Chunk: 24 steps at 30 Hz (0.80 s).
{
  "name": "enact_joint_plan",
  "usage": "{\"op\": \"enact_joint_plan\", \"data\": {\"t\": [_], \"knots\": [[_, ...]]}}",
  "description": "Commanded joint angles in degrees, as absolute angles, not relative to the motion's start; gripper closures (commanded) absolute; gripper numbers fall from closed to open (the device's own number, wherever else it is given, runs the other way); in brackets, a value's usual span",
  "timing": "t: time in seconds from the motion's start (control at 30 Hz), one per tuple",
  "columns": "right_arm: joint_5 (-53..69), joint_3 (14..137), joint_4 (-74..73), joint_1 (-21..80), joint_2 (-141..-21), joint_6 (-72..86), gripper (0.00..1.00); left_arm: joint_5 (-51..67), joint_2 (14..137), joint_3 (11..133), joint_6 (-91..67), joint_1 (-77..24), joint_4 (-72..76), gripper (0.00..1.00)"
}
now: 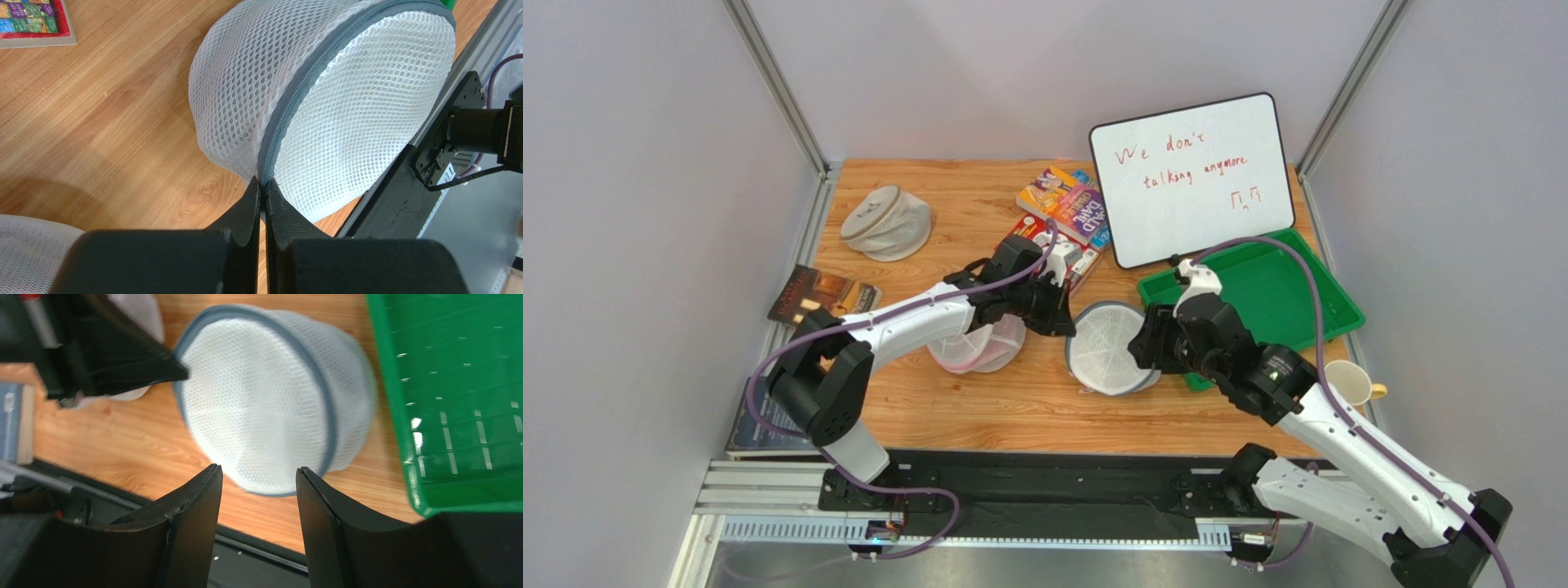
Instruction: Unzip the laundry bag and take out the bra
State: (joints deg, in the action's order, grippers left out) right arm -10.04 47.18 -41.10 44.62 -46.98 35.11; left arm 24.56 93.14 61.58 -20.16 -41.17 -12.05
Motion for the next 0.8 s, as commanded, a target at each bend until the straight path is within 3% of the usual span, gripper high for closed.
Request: {"op": "enact_joint_plan", "data": {"t": [0.0,0.77], "knots": [[-13.36,47.29,-43.86,39.3,-47.2,30.85,0.47,25.58,92.99,63.72,-18.1,-41.04,-11.51,1.0],[-6.42,41.75,-31.55,32.61,-51.5,25.93,0.59,26.89,93.08,63.72,-19.16,-41.04,-10.63,1.0]]}}
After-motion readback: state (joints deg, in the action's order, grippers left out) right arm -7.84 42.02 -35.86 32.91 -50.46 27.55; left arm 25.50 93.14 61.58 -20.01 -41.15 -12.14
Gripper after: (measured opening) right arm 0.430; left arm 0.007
